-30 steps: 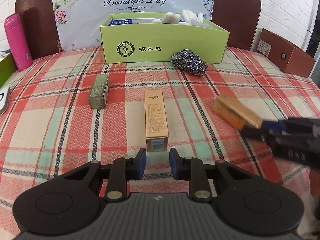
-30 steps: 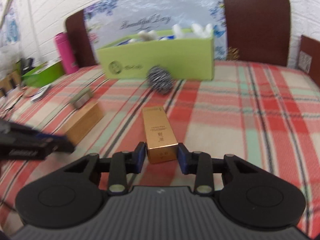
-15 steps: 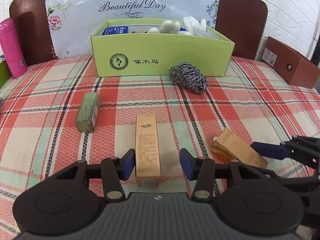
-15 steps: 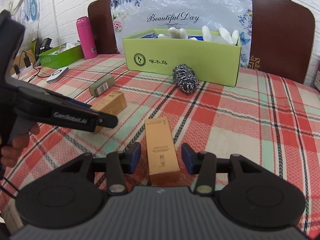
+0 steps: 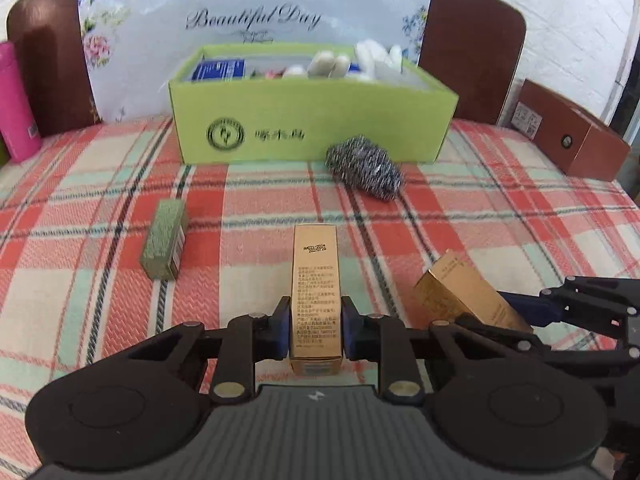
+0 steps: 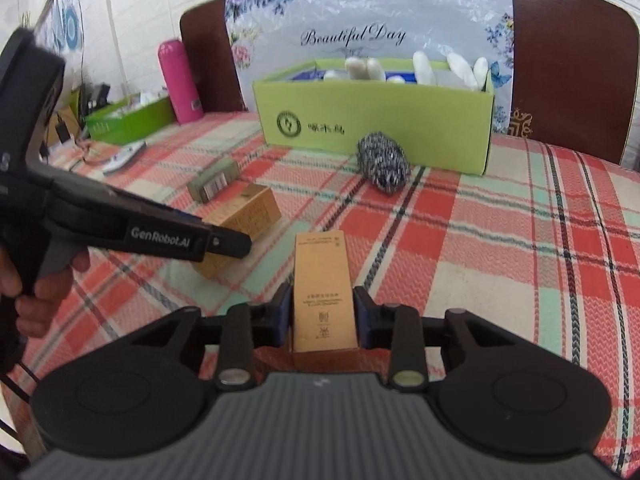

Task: Organize objects
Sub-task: 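Carry both gold boxes into the lime-green box and open both tools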

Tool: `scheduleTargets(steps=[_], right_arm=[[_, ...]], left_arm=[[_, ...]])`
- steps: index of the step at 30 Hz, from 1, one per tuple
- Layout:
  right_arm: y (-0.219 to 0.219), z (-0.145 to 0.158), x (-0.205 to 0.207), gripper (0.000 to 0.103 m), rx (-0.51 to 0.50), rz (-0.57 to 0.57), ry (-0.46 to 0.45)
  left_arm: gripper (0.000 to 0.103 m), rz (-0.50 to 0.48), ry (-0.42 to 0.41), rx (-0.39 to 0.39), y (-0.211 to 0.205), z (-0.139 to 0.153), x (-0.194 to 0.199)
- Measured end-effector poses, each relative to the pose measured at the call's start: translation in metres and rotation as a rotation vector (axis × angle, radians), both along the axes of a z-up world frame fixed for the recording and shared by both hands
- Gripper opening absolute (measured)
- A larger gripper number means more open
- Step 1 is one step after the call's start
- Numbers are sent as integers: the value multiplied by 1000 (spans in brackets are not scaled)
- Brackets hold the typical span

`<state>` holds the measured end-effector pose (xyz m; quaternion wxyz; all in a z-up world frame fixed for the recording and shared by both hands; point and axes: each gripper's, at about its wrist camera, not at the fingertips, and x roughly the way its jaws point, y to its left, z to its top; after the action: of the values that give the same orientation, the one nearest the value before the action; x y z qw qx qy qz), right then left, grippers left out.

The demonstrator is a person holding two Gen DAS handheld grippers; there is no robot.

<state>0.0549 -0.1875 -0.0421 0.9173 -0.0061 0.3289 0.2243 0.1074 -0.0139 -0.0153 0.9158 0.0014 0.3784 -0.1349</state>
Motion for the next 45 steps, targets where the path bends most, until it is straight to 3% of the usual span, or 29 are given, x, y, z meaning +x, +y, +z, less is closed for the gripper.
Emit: scheduleTargets(steps=[12, 17, 25, 30, 31, 32, 33, 34, 36, 41, 45], right_arm=[[-20, 80, 58, 31, 85, -92, -209], [-24, 94, 98, 31, 93, -152, -259], [-18, 93, 170, 31, 113, -196, -294], [-4, 60, 208, 32, 59, -173, -243], [-2, 50, 213, 33, 37, -162, -225], [-1, 42, 214, 44, 19, -160, -219], [0, 35, 212, 62, -1, -174, -228], [-1, 30, 208, 68, -15, -191, -253], [-5, 25, 200, 82, -23, -204, -285], [-10, 26, 196, 83, -14, -211, -273], [-14, 41, 182, 95, 15, -227, -297]], left_arm=[[25, -10, -198, -50, -2, 81, 35], [25, 15, -221, -67, -3, 99, 74], [25, 37, -244, -31, -10, 105, 137], [26, 62, -211, 6, -9, 81, 175], [38, 65, -200, 7, -8, 74, 179], [52, 67, -179, 5, -6, 66, 182], [74, 74, -164, 4, -5, 60, 183], [77, 93, -168, 3, -2, 54, 181], [77, 108, -189, 8, 1, 47, 176], [77, 143, -154, -23, 7, 48, 175], [78, 144, -166, -15, 4, 61, 160]])
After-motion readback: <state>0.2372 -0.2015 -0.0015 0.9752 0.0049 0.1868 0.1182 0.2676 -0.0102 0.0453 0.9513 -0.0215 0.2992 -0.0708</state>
